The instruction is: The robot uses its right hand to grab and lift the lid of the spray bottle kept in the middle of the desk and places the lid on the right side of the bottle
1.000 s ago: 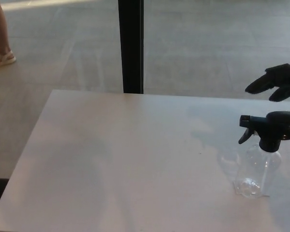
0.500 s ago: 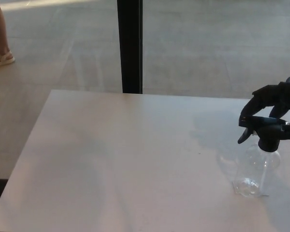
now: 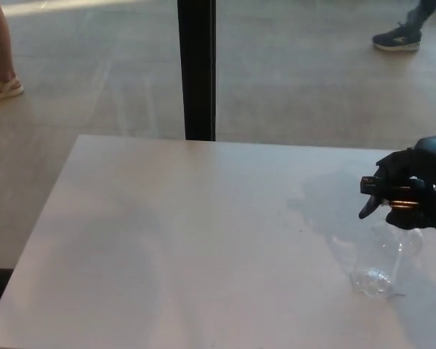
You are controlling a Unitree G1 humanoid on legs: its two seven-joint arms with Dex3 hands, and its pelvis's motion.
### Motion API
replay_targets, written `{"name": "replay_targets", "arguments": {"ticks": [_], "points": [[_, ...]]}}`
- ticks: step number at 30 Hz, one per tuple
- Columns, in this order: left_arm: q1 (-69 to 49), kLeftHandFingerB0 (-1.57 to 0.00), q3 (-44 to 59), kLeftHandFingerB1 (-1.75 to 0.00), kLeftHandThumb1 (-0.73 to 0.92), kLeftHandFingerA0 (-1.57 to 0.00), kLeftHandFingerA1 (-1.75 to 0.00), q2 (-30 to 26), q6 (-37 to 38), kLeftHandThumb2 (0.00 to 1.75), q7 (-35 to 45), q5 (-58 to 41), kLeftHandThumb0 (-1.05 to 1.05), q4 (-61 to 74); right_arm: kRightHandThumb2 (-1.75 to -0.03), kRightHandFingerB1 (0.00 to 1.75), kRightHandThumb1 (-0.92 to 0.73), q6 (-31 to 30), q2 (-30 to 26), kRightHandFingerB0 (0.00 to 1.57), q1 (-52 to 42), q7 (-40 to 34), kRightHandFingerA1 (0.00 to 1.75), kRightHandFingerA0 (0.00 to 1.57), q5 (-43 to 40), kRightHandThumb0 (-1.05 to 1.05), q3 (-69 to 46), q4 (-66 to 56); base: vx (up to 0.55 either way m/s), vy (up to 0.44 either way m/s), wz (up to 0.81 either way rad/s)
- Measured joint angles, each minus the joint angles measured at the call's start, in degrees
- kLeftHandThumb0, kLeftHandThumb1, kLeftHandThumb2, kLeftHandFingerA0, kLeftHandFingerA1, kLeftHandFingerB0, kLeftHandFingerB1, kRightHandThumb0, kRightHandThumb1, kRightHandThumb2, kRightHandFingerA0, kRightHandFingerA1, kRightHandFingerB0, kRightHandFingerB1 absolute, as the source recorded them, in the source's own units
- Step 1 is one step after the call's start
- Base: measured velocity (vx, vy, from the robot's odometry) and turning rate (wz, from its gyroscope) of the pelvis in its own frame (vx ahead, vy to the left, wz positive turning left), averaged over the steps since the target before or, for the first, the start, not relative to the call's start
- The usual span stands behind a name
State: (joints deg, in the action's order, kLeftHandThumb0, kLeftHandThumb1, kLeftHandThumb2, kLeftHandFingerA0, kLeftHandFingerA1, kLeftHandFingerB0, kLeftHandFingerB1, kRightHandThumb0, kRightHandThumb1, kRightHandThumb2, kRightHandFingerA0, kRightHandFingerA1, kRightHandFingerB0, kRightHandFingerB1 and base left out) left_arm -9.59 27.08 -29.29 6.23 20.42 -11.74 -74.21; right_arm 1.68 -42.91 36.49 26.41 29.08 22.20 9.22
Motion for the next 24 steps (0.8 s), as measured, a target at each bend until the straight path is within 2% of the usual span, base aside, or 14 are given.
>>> {"name": "replay_targets", "arguments": {"ticks": [6, 7, 8, 11, 13, 14, 15, 16, 17, 19, 20, 21, 22, 24], "points": [[0.01, -0.38, -0.17, -0.40, 0.91, -0.58, -0.51, 0.00, 0.23, 0.67, -0.20, 0.01, -0.89, -0.10, -0.63, 0.46, -0.74, 0.00, 0.25, 0.73, -0.50, -0.37, 1.72, 0.87, 2.76, -0.27, -0.01, -1.26, 0.00, 0.000, 0.00], [0.00, -0.38, -0.17, -0.41, 0.90, -0.58, -0.51, 0.00, 0.23, 0.67, -0.19, 0.00, -0.90, -0.10, -0.65, 0.47, -0.73, 0.29, 0.37, 0.74, -0.85, -1.06, 1.69, 0.85, 3.31, -0.24, -0.04, -1.60, 0.00, 0.000, 0.00], [0.00, -0.32, -0.16, -0.52, 0.72, -0.52, -0.61, 0.00, 0.23, 1.13, -0.20, -0.01, -0.88, -0.10, -0.63, 0.49, -0.74, 0.76, 0.51, 0.80, -1.12, -1.86, 1.75, 0.87, 3.89, -0.25, -0.07, -1.81, 0.00, 0.000, 0.00], [0.03, -0.30, -0.11, -0.51, 0.70, -0.52, -0.61, 0.00, 0.22, 1.12, -0.20, -0.03, -0.86, -0.14, -0.66, 0.59, -0.72, 2.08, 0.73, 0.86, -1.61, -4.20, 1.74, 0.92, 5.12, -0.28, -0.11, -1.86, 0.00, 0.000, 0.00], [0.01, -0.31, -0.09, -0.51, 0.71, -0.52, -0.61, 0.01, 0.22, 1.12, -0.20, -0.04, -0.88, -0.20, -0.97, 0.76, -0.54, 2.97, 0.96, 0.86, -1.76, -5.66, 1.35, 1.19, 5.82, -0.36, -0.12, -1.71, 0.00, 0.000, 0.00], [0.02, -0.40, -0.09, -0.41, 0.91, -0.60, -0.52, 0.01, 0.23, 0.67, -0.19, -0.04, -0.93, -0.20, -0.99, 0.81, -0.53, 3.39, 1.08, 0.83, -1.83, -6.35, 1.35, 1.20, 6.12, -0.38, -0.14, -1.58, 0.00, 0.000, 0.00], [-0.01, -0.36, -0.09, -0.52, 0.75, -0.55, -0.61, 0.01, 0.23, 1.14, -0.20, -0.03, -0.96, -0.20, -1.01, 0.83, -0.53, 3.96, 1.28, 0.83, -1.91, -7.15, 1.33, 1.19, 6.44, -0.37, -0.17, -1.33, 0.00, 0.000, 0.00], [-0.02, -0.36, -0.10, -0.52, 0.75, -0.55, -0.61, 0.01, 0.23, 1.14, -0.20, -0.03, -0.96, -0.20, -1.01, 0.83, -0.53, 4.46, 1.50, 0.83, -1.96, -7.82, 1.33, 1.19, 6.59, -0.37, -0.24, -1.01, 0.00, 0.000, 0.00], [-0.08, -0.31, -0.12, -0.50, 0.73, -0.53, -0.60, 0.01, 0.23, 1.14, -0.20, -0.01, -0.94, -0.19, -0.75, 0.82, -0.69, 5.02, 1.77, 0.89, -1.99, -8.59, 1.75, 0.93, 6.72, -0.33, -0.32, -0.66, 0.00, 0.000, 0.00], [-0.13, -0.30, -0.14, -0.50, 0.72, -0.52, -0.60, 0.02, 0.23, 1.14, -0.20, -0.01, -0.91, -0.20, -1.01, 0.85, -0.53, 6.02, 2.26, 0.84, -2.04, -9.92, 1.34, 1.21, 6.95, -0.37, -0.41, -0.22, 0.00, 0.000, 0.00], [-0.15, -0.33, -0.15, -0.51, 0.74, -0.54, -0.60, 0.02, 0.23, 1.14, -0.20, -0.01, -0.93, -0.20, -0.68, 0.81, -0.67, 6.52, 2.45, 0.89, -2.05, -10.56, 1.74, 0.98, 7.06, -0.33, -0.48, 0.00, 0.00, 0.000, 0.00], [-0.18, -0.32, -0.16, -0.51, 0.74, -0.52, -0.60, 0.02, 0.23, 1.14, -0.20, -0.01, -0.93, -0.20, -0.98, 0.84, -0.51, 7.00, 2.60, 0.83, -2.05, -11.17, 1.35, 1.22, 7.20, -0.37, -0.56, 0.24, 0.00, 0.000, 0.00], [-0.23, -0.38, -0.17, -0.40, 0.92, -0.58, -0.50, 0.02, 0.23, 0.68, -0.20, -0.01, -0.93, -0.20, -0.67, 0.76, -0.66, 7.41, 2.71, 0.89, -2.06, -11.72, 1.72, 0.98, 7.32, -0.32, -0.63, 0.44, 0.00, 0.000, 0.00], [-0.39, -0.38, -0.17, -0.40, 0.92, -0.58, -0.50, 0.02, 0.23, 0.68, -0.20, -0.01, -0.93, -0.20, -0.67, 0.76, -0.66, 8.58, 2.95, 0.89, -2.06, -13.09, 1.72, 0.98, 7.58, -0.32, -1.07, 1.01, 0.00, 0.000, 0.00]]}}
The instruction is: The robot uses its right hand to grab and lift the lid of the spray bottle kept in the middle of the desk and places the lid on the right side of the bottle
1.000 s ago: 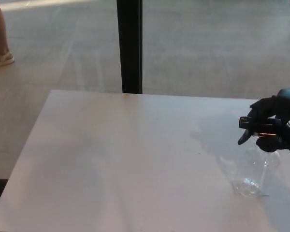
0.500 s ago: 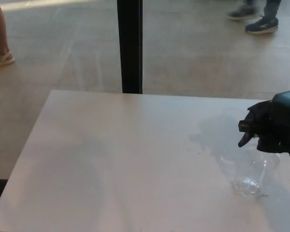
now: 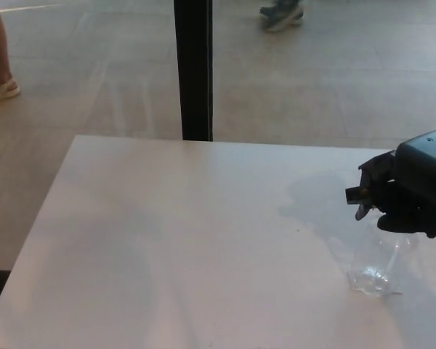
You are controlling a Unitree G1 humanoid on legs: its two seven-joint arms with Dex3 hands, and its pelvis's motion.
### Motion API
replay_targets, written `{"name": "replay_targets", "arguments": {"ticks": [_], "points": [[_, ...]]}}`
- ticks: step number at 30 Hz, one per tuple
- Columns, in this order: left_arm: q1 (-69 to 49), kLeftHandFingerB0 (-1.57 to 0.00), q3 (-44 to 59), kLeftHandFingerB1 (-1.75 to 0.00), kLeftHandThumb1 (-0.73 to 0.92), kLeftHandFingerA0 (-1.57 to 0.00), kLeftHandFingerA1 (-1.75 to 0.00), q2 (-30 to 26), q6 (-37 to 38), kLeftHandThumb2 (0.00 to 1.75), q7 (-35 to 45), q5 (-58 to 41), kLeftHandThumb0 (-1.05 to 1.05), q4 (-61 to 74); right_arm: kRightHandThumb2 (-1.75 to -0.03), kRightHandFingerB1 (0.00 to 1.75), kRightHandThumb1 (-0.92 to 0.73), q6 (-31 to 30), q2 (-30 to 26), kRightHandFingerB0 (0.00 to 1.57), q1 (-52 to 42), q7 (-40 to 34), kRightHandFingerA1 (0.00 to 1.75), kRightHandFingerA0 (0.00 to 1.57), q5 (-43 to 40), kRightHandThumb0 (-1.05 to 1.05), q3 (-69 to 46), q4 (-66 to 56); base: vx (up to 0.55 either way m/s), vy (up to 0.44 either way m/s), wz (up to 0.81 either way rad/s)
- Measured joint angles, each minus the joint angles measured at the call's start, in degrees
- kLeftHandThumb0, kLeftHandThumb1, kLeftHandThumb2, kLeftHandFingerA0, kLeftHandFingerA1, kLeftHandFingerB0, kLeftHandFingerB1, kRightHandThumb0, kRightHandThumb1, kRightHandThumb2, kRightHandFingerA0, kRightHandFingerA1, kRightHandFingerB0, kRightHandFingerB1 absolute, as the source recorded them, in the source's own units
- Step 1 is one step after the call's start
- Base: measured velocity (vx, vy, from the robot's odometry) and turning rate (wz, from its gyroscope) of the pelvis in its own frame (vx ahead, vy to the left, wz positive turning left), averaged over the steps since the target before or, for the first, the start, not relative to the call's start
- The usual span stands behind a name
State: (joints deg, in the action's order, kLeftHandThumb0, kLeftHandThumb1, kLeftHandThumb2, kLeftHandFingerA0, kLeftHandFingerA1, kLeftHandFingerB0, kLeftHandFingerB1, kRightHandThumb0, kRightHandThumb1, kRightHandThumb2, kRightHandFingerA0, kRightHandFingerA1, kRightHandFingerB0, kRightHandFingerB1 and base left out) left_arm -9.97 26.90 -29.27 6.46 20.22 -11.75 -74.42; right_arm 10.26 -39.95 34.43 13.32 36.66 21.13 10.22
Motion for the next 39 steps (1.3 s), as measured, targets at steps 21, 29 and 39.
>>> {"name": "replay_targets", "arguments": {"ticks": [21, 29, 39], "points": [[-0.94, -0.39, 0.39, -0.40, 0.92, -0.57, -0.50, -0.02, 0.31, 0.69, 0.11, -0.28, -0.97, 0.11, -0.90, 1.10, -0.69, 8.31, 1.55, 0.78, 8.17, -10.28, 1.71, 0.90, 0.43, -0.26, -9.16, 10.11, 0.00, 0.000, 0.00], [-0.96, -0.37, 0.91, -0.39, 0.92, -0.57, -0.51, -0.02, 0.37, 0.68, 0.21, -0.53, -0.97, 0.11, -0.93, 1.07, -0.66, 7.24, 0.75, 0.82, 15.56, -6.52, 1.71, 0.91, -3.18, -0.27, -13.87, 10.07, 0.00, 0.000, 0.00], [-1.28, -0.36, 1.12, -0.40, 0.92, -0.54, -0.51, -0.13, 0.37, 0.70, 0.37, -0.67, -0.93, 0.14, -0.97, 1.10, -0.59, 0.45, -1.11, 0.84, 22.99, -1.42, 1.63, 0.89, -8.01, -0.18, -21.74, 12.34, 0.00, 0.000, 0.00]]}}
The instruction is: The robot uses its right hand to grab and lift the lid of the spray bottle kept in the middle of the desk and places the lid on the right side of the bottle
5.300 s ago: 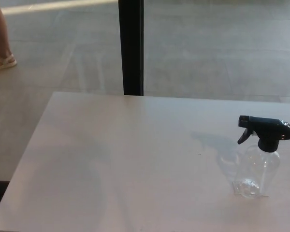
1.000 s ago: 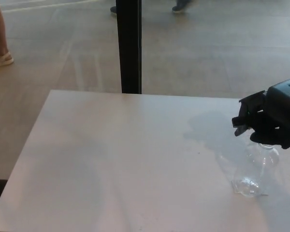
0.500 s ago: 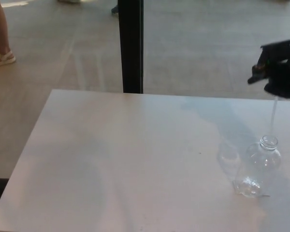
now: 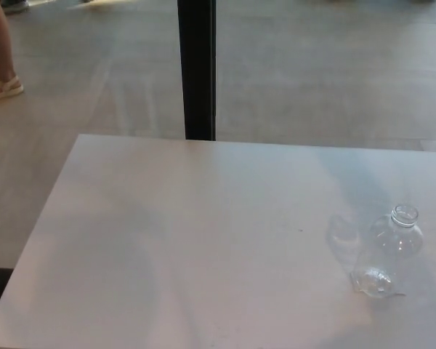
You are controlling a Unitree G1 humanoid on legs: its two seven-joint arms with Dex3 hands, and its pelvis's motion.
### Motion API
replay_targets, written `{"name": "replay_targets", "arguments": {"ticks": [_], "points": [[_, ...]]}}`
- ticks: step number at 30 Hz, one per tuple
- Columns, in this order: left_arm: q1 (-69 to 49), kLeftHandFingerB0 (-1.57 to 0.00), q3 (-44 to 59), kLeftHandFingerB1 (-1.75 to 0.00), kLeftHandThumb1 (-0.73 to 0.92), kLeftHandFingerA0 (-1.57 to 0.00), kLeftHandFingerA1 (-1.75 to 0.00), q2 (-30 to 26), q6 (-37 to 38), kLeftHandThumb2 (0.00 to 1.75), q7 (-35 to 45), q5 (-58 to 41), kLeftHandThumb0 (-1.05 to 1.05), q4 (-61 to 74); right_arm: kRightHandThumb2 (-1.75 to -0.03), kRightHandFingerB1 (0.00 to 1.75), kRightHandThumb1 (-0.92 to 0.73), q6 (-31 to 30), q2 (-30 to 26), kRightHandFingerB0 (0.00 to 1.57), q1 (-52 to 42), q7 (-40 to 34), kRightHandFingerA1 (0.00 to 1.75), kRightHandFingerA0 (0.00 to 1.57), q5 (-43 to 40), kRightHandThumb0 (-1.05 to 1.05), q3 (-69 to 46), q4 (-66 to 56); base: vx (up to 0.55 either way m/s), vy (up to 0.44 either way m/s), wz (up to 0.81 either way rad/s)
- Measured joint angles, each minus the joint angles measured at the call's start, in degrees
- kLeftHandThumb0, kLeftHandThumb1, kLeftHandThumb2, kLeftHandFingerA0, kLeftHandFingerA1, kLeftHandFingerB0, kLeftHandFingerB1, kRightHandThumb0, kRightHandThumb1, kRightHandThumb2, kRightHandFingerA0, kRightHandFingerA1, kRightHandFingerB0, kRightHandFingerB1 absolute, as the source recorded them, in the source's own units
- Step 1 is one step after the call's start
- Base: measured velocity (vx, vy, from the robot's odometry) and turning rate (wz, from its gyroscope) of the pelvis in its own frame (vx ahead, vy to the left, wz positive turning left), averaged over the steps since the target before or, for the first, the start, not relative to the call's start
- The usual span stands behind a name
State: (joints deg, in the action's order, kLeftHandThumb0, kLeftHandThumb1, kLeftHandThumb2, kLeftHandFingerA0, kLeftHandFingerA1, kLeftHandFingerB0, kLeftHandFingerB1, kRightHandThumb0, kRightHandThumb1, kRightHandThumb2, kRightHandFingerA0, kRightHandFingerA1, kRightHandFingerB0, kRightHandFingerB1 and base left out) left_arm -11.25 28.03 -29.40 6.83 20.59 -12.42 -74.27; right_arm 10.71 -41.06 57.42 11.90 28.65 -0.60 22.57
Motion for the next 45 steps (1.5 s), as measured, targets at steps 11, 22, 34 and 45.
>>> {"name": "replay_targets", "arguments": {"ticks": [11, 22, 34, 45], "points": [[-0.12, -0.34, 0.65, -0.52, 0.76, -0.53, -0.61, -0.13, 0.00, 1.15, 0.24, -0.22, -0.94, -0.01, -0.88, 1.08, -0.64, -0.60, -1.51, 0.86, -10.49, -1.39, 1.63, 0.91, -2.90, -0.24, -3.85, 5.38, 0.00, 0.000, 0.00], [-0.02, -0.34, 0.79, -0.51, 0.77, -0.50, -0.59, -0.14, 0.03, 1.15, 0.29, -0.23, -0.96, 0.03, -0.69, 0.62, -0.79, -0.65, 4.04, 0.76, -27.47, -7.98, 1.58, 0.79, -1.98, -0.34, -2.34, 4.66, 0.00, 0.000, 0.00], [-0.22, -0.36, 0.75, -0.39, 0.92, -0.55, -0.47, -0.01, 0.14, 0.70, 0.18, -0.20, -0.91, -0.10, -0.62, 0.48, -0.71, -0.97, 8.14, 0.60, -35.92, -14.53, 1.13, 0.86, 2.62, -0.43, 8.21, 12.80, 0.00, 0.000, 0.00], [-0.39, -0.36, 1.63, -0.39, 0.92, -0.55, -0.49, 0.05, 0.51, 0.69, -0.05, -0.34, -0.93, -0.15, -0.94, 0.47, -0.56, -3.30, 8.60, 0.18, -35.74, -17.36, 0.48, 0.03, 5.84, -0.77, 14.70, 16.43, 0.00, 0.000, 0.00]]}}
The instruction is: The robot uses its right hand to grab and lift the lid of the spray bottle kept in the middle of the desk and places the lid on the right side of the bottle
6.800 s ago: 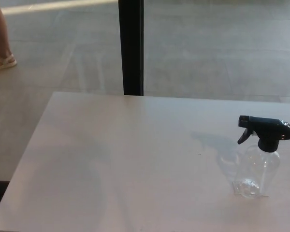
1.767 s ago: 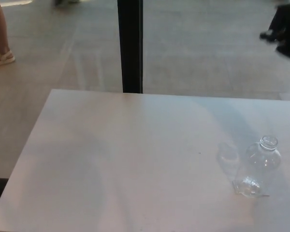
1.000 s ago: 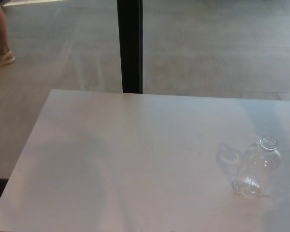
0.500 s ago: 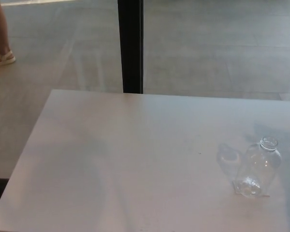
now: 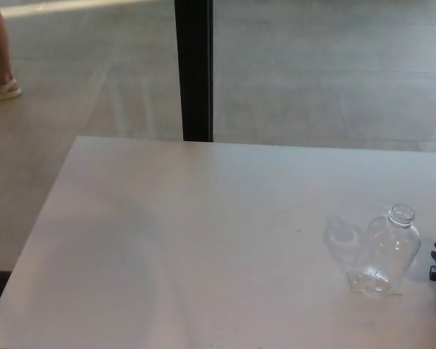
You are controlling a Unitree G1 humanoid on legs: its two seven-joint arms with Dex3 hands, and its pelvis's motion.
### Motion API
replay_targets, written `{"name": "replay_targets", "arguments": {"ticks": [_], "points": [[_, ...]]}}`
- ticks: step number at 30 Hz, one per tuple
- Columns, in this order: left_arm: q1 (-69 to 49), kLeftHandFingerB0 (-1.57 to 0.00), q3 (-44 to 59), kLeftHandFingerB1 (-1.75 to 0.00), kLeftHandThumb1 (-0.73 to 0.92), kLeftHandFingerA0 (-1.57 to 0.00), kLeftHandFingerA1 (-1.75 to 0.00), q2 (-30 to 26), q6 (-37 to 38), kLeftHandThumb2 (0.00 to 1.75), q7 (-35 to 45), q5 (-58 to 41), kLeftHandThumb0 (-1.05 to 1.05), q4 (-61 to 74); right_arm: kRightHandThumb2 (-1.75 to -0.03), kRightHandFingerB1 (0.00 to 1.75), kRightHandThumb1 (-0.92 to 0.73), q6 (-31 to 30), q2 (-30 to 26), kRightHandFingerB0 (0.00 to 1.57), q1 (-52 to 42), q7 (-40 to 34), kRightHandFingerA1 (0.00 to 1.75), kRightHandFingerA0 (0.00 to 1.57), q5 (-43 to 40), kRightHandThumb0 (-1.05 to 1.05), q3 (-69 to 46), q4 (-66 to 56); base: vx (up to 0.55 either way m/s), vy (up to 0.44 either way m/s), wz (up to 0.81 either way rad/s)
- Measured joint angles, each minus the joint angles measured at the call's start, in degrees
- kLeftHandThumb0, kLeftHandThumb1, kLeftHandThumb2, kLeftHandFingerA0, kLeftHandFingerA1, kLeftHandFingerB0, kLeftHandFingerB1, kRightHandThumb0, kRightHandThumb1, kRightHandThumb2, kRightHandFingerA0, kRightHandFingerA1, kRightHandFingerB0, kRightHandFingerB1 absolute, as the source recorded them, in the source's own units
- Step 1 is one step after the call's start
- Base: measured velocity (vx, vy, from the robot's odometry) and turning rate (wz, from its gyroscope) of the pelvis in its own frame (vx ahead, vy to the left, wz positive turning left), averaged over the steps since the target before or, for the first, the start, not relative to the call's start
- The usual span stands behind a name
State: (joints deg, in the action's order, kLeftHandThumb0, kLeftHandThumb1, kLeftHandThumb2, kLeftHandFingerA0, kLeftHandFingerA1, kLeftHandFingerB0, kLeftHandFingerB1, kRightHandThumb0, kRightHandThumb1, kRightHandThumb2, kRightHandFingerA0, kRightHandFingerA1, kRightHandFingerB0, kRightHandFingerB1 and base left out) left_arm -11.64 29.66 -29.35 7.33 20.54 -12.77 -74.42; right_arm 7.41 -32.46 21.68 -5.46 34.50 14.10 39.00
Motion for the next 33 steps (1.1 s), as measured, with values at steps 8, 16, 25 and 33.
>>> {"name": "replay_targets", "arguments": {"ticks": [8, 16, 25, 33], "points": [[-0.10, -0.32, 0.07, -0.50, 0.78, -0.51, -0.59, 0.00, 0.02, 1.16, 0.01, 0.04, -0.98, -0.36, -0.88, 0.22, -0.50, -1.82, -1.86, 0.07, -3.68, 5.16, 0.00, 0.00, -0.23, -0.92, 1.23, -6.56, 0.00, 0.000, 0.00], [-0.09, -0.34, -0.02, -0.51, 0.79, -0.50, -0.58, 0.00, 0.02, 1.16, 0.03, 0.17, -0.99, -0.37, -0.92, 0.00, -0.55, -2.72, -5.11, 0.00, -7.05, 11.93, 0.00, 0.00, -3.43, -0.96, -2.72, -16.03, 0.00, 0.000, 0.00], [-0.18, -0.38, -0.03, -0.39, 0.92, -0.60, -0.49, 0.00, 0.02, 0.70, 0.04, 0.21, -0.92, -0.36, -0.94, 0.02, -0.55, -3.21, -12.59, 0.00, -11.72, 19.18, 0.00, 0.00, -8.77, -0.98, -13.33, -24.00, 0.00, 0.000, 0.00], [-0.29, -0.39, -0.15, -0.39, 0.92, -0.60, -0.48, -0.01, 0.02, 0.70, 0.04, 0.25, -0.93, -0.33, -0.93, 0.13, -0.56, -3.76, -17.65, 0.06, -16.26, 24.63, 0.00, 0.00, -15.15, -0.94, -27.30, -22.78, 0.00, 0.000, 0.00]]}}
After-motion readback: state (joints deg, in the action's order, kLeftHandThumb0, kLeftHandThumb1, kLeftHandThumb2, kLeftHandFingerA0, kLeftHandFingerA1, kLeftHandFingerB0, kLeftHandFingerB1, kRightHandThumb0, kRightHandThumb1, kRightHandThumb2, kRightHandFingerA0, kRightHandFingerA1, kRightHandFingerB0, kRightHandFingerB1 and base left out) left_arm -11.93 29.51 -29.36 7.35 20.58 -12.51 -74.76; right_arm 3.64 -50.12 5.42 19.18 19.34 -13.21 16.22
